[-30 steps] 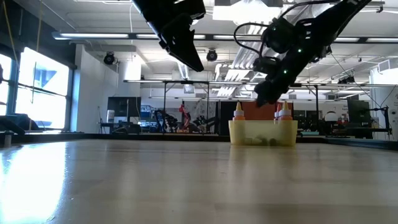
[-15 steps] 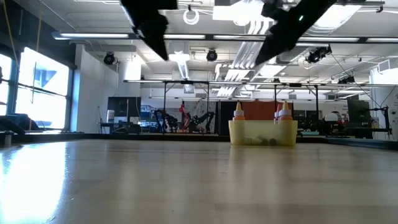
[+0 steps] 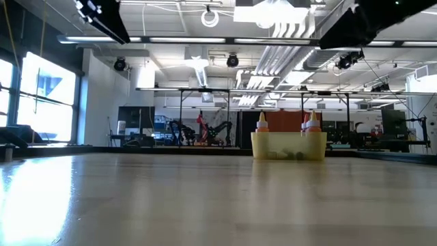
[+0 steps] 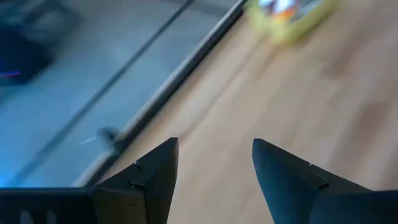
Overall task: Pick & Place food coloring
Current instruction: Return to Home Position
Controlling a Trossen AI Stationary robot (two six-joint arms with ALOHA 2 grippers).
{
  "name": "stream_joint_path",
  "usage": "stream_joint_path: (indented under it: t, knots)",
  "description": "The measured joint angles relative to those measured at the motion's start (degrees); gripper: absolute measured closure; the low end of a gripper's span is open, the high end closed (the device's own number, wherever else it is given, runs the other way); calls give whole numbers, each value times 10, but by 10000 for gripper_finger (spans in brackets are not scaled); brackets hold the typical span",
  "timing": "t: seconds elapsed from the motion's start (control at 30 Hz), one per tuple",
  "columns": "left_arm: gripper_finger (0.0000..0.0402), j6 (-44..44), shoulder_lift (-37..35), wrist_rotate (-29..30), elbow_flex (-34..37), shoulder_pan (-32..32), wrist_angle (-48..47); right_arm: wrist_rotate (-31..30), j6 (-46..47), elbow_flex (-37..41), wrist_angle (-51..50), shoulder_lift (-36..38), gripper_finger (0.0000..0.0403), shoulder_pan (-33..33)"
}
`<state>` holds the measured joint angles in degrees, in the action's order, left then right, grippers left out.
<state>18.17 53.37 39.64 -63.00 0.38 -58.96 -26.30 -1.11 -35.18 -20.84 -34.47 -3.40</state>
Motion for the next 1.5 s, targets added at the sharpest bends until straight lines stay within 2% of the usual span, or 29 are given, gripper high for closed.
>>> stream_joint_path:
  t: [0.1, 0.23, 0.3, 0.4, 0.7, 0.87, 1.1, 1.2, 1.5]
  knots:
    - [199, -19, -92, -59, 84, 0, 101, 19, -2, 58, 57, 62, 243, 0]
    - [199, -66, -207, -107, 200, 0, 253, 97, 6, 112, 93, 133, 243, 0]
    - [199, -99, -262, -142, 251, 0, 304, 111, 11, 127, 101, 161, 243, 1]
    - [199, -140, -341, -170, 314, 0, 348, 101, 35, 136, 92, 201, 243, 1]
    - [199, -137, -524, -201, 418, 0, 365, 108, 65, 139, 12, 289, 243, 0]
    - [199, -136, -525, -214, 469, 0, 404, 123, 63, 202, 77, 321, 243, 1]
    - [199, -187, -518, -305, 569, 0, 585, 136, 54, 283, 180, 340, 243, 1]
    - [199, -193, -519, -319, 600, 0, 631, 155, 53, 306, 209, 340, 243, 1]
    - [199, -164, -517, -316, 621, 0, 612, 208, 50, 346, 233, 336, 243, 0]
